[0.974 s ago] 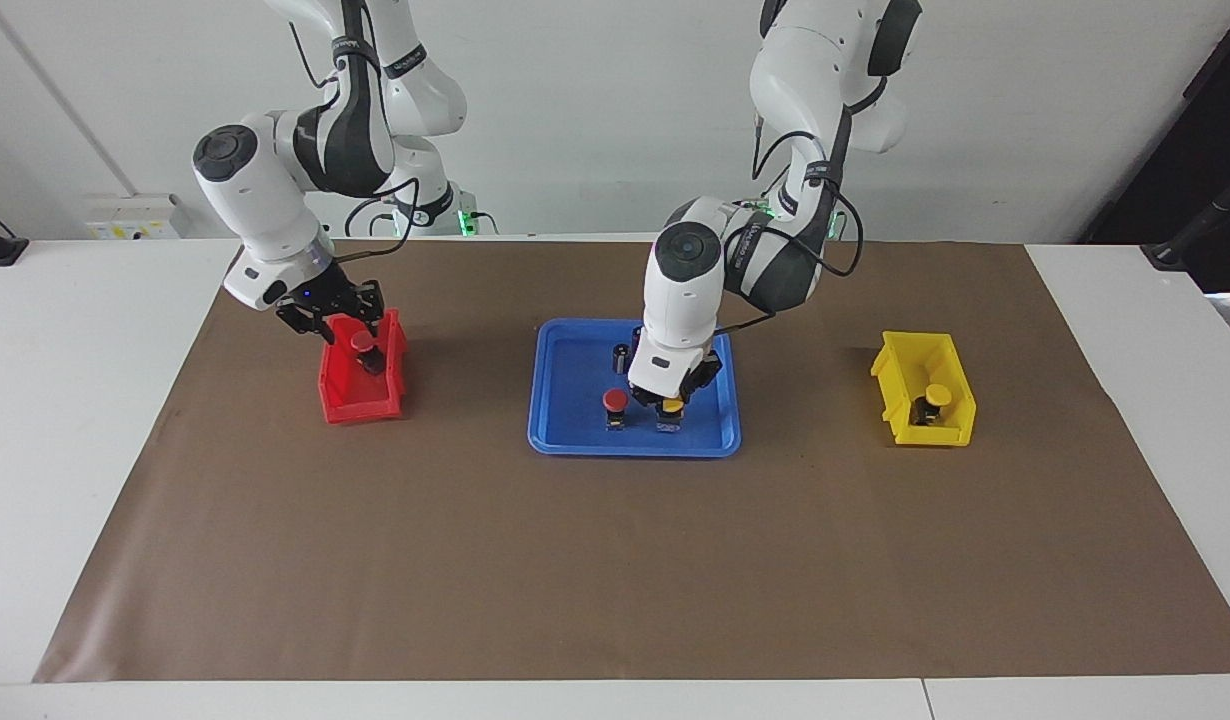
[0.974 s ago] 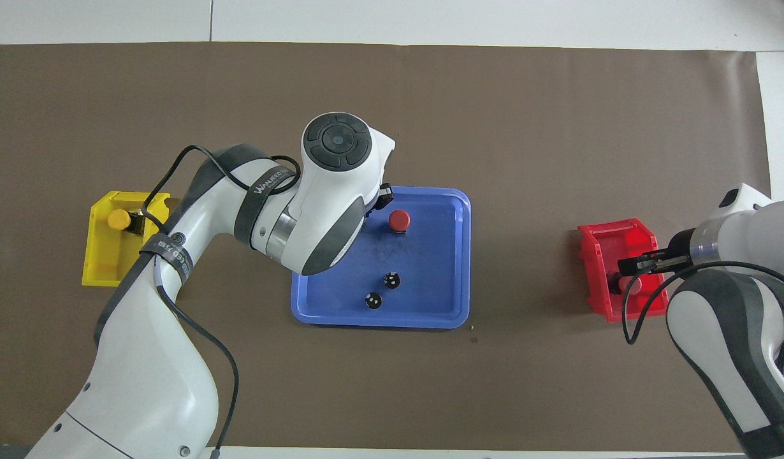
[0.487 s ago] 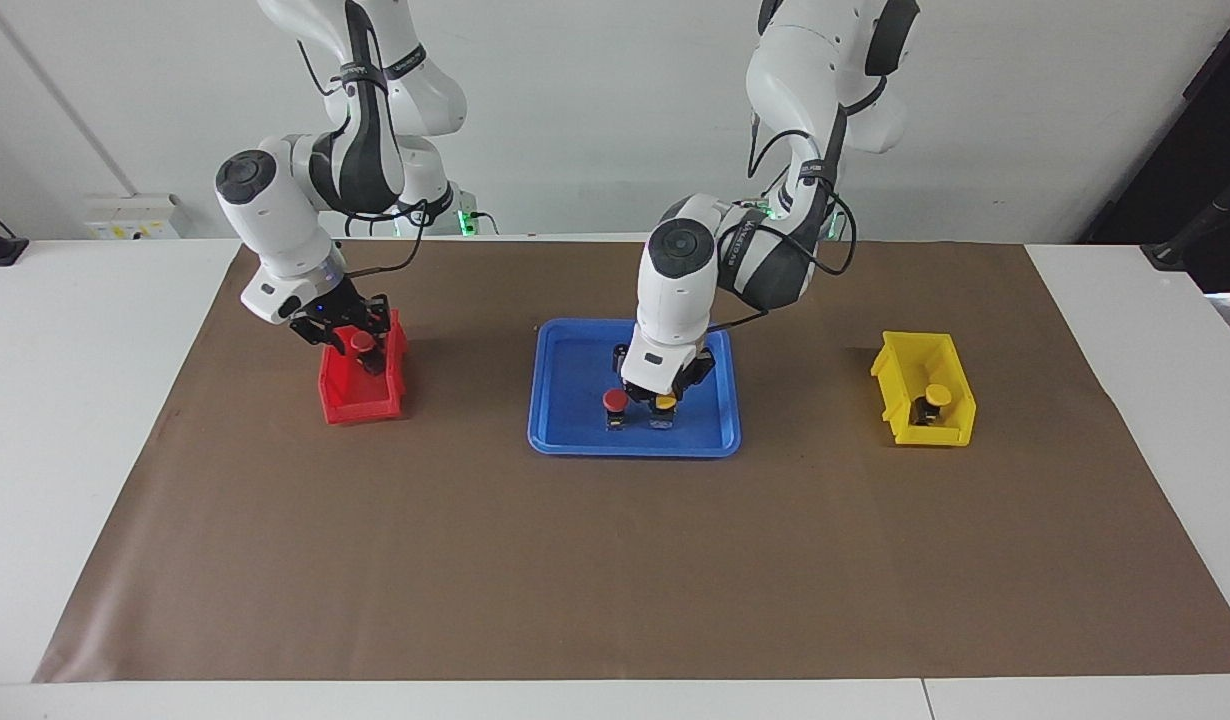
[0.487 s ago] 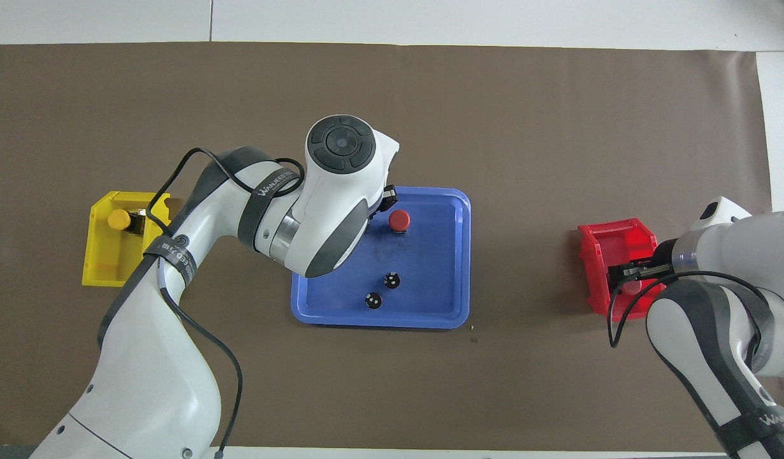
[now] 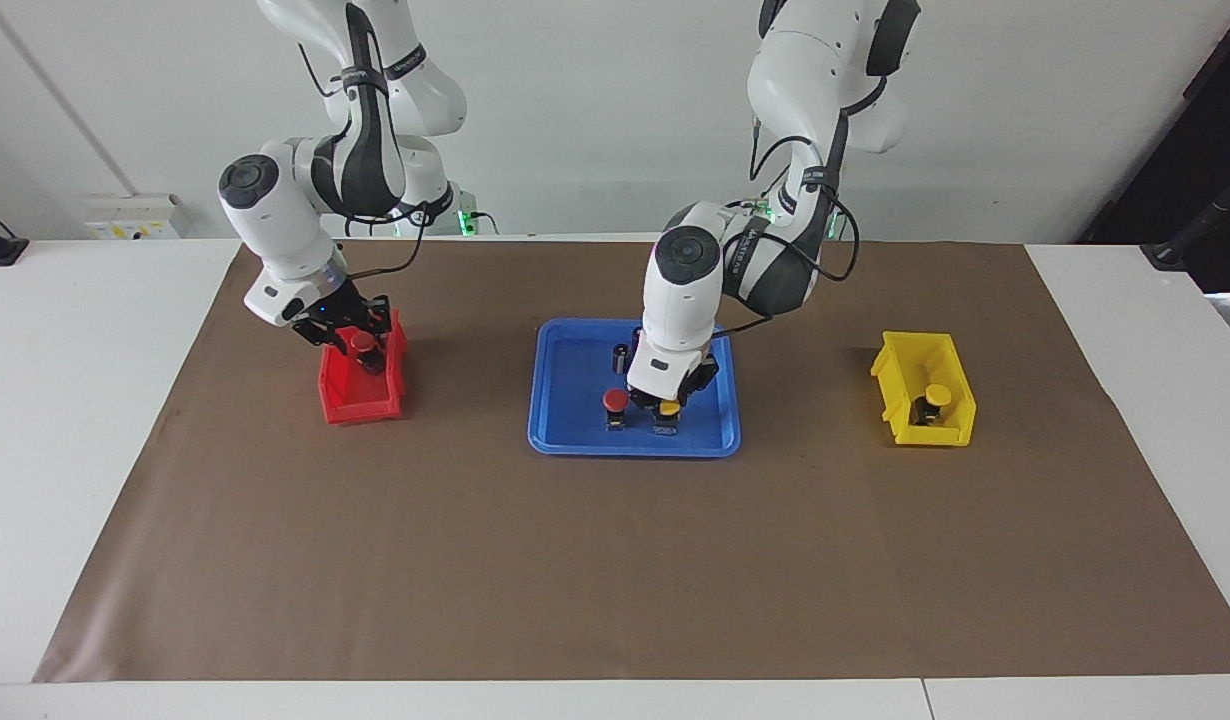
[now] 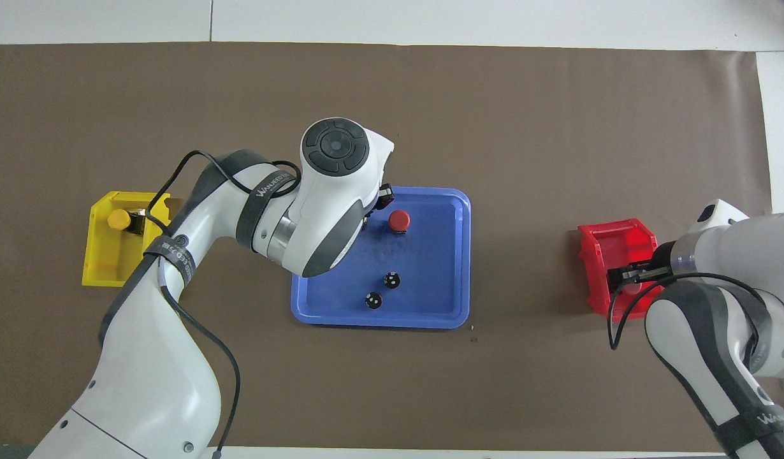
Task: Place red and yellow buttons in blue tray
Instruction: 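Place the yellow button in the tray while the right gripper returns, then grasp another red button with the right gripper while the left gripper withdraws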
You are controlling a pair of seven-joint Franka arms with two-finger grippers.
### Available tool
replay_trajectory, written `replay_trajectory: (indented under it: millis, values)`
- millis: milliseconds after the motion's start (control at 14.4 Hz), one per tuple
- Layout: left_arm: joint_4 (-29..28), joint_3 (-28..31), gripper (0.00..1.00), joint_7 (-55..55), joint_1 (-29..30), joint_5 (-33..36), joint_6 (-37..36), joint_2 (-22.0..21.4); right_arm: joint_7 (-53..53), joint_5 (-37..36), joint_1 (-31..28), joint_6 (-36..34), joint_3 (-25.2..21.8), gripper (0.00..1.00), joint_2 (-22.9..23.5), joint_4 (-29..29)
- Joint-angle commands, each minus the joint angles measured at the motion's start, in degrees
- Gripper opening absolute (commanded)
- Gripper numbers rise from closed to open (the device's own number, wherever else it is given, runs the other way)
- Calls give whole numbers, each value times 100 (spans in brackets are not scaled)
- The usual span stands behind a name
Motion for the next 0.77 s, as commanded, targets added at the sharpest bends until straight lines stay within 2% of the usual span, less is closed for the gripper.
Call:
replay_trajectory:
  millis: [0,139,418,696]
  values:
    - [-75,45,66,-27,-51,-95,51,-51,-332,96,-150,105,48,62,-95,-191]
    - [-66,72,98,-19,-51,-60,-55,-182,-324,96,-176,96,48,62,-103,-200]
    - [-101,124,100,130,237,-51,-449,-797,-316,96,-167,105,57,62,-130,-279]
    - [-311,124,100,1691,1194,-51,-1310,-1395,-342,87,-167,96,48,59,-182,-367]
